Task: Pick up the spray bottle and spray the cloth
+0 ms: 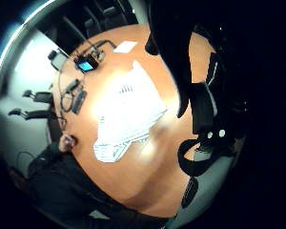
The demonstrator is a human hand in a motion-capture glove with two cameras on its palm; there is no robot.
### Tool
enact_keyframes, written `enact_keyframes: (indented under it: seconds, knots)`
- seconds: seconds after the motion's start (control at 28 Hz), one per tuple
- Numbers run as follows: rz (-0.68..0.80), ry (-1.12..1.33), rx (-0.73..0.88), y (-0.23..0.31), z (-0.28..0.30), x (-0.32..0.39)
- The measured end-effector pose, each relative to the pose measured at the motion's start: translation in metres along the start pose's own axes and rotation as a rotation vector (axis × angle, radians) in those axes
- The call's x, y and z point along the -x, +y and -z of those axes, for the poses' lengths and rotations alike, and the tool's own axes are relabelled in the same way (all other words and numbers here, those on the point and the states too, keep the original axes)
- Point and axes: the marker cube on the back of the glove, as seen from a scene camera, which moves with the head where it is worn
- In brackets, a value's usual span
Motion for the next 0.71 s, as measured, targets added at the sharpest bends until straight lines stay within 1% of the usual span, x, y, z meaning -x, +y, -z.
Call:
enact_keyframes:
  seconds: [0.25,0.46,0.71]
  knots:
    - [0.245,0.387,0.201,-0.002,0.002,0.070]
    - [0.335,0.524,0.281,0.004,-0.016,0.107]
    - [0.452,0.772,0.361,0.025,-0.053,0.134]
